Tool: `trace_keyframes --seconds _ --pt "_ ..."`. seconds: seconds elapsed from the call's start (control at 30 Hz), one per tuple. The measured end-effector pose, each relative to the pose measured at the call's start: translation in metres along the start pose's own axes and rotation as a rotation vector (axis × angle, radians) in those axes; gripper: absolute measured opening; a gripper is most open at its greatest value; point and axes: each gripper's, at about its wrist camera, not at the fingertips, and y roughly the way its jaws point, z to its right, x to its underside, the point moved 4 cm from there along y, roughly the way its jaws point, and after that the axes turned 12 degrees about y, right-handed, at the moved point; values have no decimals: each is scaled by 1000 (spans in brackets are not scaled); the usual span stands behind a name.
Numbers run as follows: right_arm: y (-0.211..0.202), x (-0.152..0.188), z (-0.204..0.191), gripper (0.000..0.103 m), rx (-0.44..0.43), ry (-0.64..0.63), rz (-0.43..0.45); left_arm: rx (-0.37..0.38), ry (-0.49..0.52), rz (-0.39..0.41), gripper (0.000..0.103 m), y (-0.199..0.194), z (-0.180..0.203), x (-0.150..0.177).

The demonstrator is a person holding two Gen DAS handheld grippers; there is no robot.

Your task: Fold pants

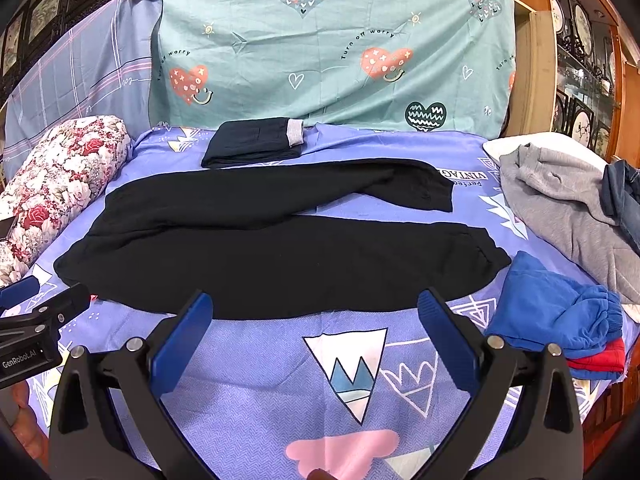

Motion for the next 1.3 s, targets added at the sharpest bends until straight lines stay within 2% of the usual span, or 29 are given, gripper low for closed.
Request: trace_keyframes --seconds 0.43,0.57,0.73,0.77,0.83,0.97,1.03,1.1,1.17,1.2,1.3 --pt "3 2 0 102 -2 0 -10 1 4 -5 101 3 0 1" --pt "11 3 2 102 0 9 -40 5 23 -23 101 11 2 3" --pt "21 4 4 102 51 -5 -39 -5 22 -45 101 24 1 6" --pt "23 4 4 102 68 -17 -34 8 18 -46 101 26 1 7" --pt "30 5 3 102 97 -48 -38 79 -3 -63 101 32 0 9" --pt "51 6 8 102 78 -75 -116 228 -55 -108 101 50 -4 15" --pt "61 1 18 102 48 -49 -148 313 -92 -145 101 67 -11 19" --pt "74 -6 36 102 3 34 -201 376 -149 -185 101 86 -21 24" --pt "92 -12 65 102 -17 158 -275 393 -209 -201 101 101 -37 26" --pt "99 -15 78 102 -6 203 -290 379 -238 -197 101 107 -49 26" --pt "121 -26 128 102 88 334 -315 355 -294 -181 101 120 -76 24"
